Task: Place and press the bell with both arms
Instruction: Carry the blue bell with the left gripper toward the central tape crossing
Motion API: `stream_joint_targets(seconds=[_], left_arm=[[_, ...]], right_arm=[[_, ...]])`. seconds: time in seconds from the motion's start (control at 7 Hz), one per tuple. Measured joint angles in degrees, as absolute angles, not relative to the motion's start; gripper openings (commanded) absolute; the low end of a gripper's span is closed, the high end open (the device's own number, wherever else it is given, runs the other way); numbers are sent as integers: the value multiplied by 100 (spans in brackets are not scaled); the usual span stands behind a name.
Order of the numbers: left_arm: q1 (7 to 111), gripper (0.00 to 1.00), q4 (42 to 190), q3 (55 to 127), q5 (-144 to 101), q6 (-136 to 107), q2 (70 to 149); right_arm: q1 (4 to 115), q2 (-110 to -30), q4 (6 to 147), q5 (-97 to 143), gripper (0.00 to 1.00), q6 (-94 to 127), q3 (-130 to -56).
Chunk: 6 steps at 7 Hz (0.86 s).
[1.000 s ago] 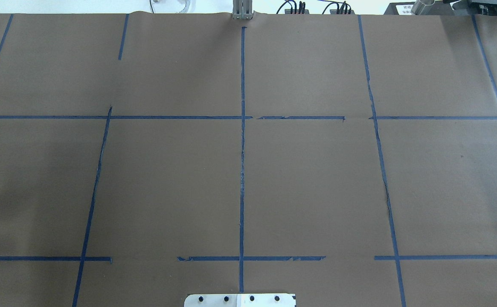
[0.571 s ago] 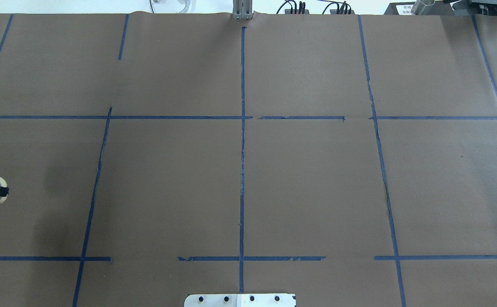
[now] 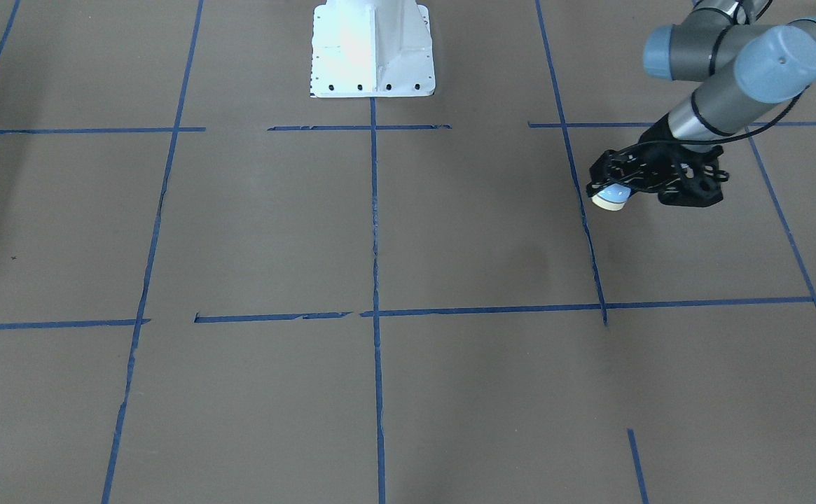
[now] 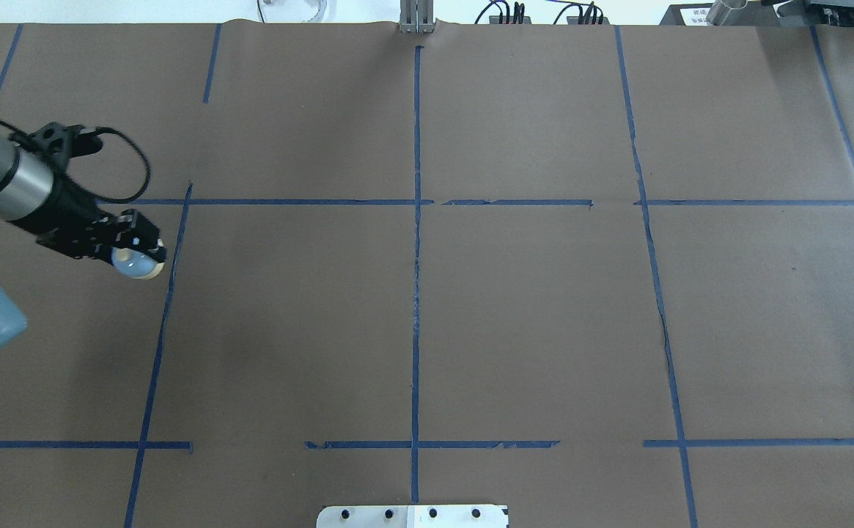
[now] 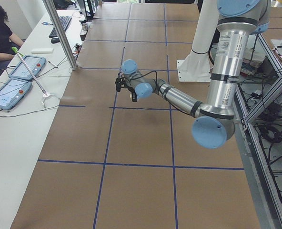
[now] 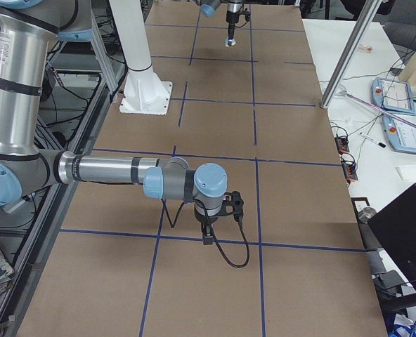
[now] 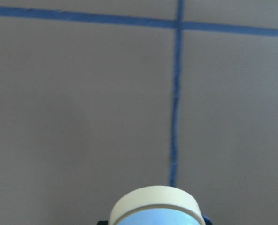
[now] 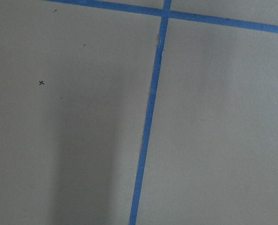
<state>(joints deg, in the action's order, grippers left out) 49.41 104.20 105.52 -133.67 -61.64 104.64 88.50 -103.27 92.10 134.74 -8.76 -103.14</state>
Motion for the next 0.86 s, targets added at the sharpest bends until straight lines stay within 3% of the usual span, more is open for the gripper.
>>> stream_joint_targets(seconds=[0.29,0.43,0.86], left_arm=[[4301,5,9545,10264,-13072,-7271,11880],[4094,5,9394,9772,-12815,-7633,12557],[3882,6,9522,7164,-12057,-8220,14637]], right_arm=[[8850,-10327,9211,13472,100,-863,-10300],[8851,-10327,9211,13468,100,-862,-10293],[8851,-10327,9218,13467,100,-859,-10270]])
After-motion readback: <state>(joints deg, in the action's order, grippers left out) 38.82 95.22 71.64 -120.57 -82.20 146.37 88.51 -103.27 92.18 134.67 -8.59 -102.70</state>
